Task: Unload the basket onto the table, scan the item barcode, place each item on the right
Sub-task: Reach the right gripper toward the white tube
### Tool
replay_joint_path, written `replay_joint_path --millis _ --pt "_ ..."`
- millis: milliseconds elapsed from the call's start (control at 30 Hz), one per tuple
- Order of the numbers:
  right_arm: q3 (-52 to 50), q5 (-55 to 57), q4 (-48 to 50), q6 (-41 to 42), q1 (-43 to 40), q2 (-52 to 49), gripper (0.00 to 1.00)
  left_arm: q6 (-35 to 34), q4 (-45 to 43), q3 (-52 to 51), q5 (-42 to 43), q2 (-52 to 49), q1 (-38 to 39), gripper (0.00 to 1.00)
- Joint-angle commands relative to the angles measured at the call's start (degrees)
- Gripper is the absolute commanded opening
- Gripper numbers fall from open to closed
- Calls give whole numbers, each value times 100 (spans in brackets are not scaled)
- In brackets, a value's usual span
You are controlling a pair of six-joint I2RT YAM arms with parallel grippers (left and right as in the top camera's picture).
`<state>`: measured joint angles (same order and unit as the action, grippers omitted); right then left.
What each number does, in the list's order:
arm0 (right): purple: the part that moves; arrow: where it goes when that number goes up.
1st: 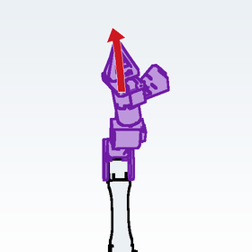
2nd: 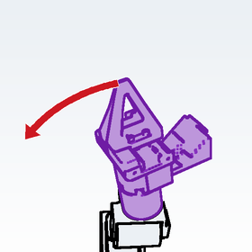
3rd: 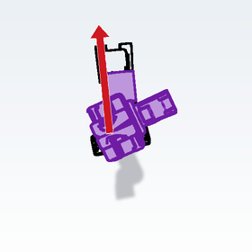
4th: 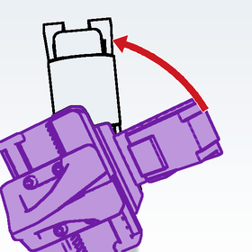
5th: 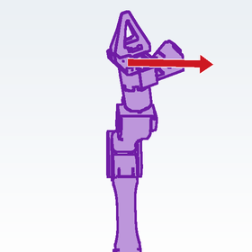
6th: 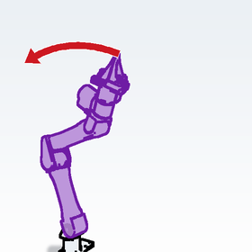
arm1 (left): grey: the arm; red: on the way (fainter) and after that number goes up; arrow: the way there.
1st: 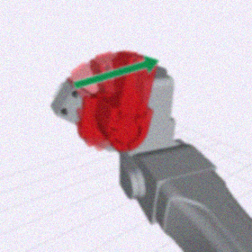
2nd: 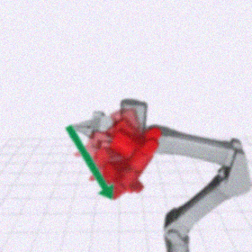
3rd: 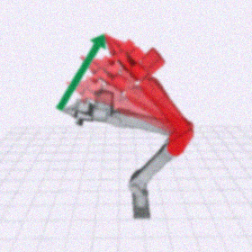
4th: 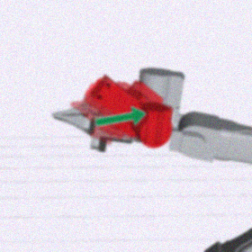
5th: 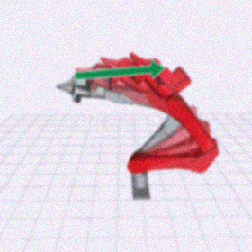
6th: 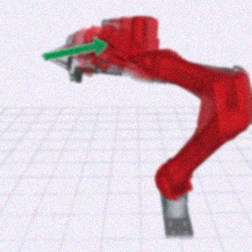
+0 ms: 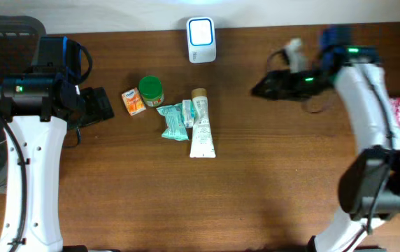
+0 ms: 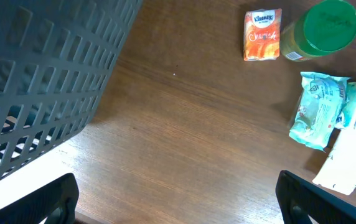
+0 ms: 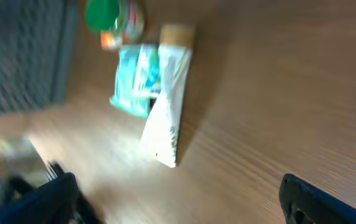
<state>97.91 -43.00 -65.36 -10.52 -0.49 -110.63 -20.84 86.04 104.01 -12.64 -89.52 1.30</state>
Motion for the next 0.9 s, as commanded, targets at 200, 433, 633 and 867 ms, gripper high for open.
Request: replay_joint_path --millis 200,433,633,867 --pt "-63 -476 542 -103 1775 -2013 84 -59 -9 20 -7 39 -35 99" --pt "-63 -909 1156 -105 1779 -2586 47 -57 -9 20 -7 39 -35 99" --pt "-31 -911 1250 245 1773 -2634 4 -57 -9 20 -7 39 -35 99" --pt "1436 1919 -428 999 1775 -2065 4 -57 -7 20 -7 39 -35 99"
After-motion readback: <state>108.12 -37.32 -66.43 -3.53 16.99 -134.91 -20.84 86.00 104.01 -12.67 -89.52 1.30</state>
